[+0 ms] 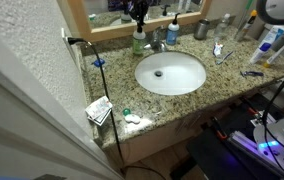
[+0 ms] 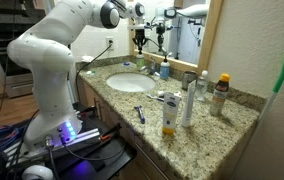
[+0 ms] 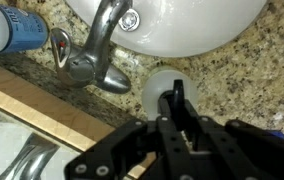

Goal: Place the blue and white pump bottle on the right side of the faucet, place the green and white pump bottle on the left side of the faucet, put the toothbrush in the silver cup, place the toothpaste next to the silver cup

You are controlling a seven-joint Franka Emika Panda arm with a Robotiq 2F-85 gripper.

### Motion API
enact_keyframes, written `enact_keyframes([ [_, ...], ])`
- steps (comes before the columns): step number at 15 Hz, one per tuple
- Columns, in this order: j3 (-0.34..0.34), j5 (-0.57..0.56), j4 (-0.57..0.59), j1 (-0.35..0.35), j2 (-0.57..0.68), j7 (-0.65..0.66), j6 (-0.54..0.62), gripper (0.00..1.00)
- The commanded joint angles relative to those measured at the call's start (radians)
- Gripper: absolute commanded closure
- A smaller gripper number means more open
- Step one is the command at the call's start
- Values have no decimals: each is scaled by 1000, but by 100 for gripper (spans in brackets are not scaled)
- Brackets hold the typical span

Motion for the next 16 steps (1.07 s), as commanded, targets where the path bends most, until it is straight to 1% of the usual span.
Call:
enact_keyframes([
  [1, -4, 3, 81, 0, 64, 22, 27, 96],
  [4, -6, -1, 99, -1, 87, 38, 43, 96],
  [6, -3, 3, 99, -2, 87, 47, 21, 96],
  [7, -4, 1, 100, -1, 88, 51, 21, 88],
  [8, -6, -4, 98, 1, 86, 47, 23, 59],
  [9, -6, -3, 100, 1, 83, 51, 23, 58],
  [10, -4, -2, 101, 0, 76, 48, 22, 52],
  [11, -2, -3, 100, 1, 66, 46, 27, 46],
  [13, -3, -10, 108, 5, 48, 33, 14, 30],
  [16, 1, -10, 139, 8, 29, 20, 4, 10],
])
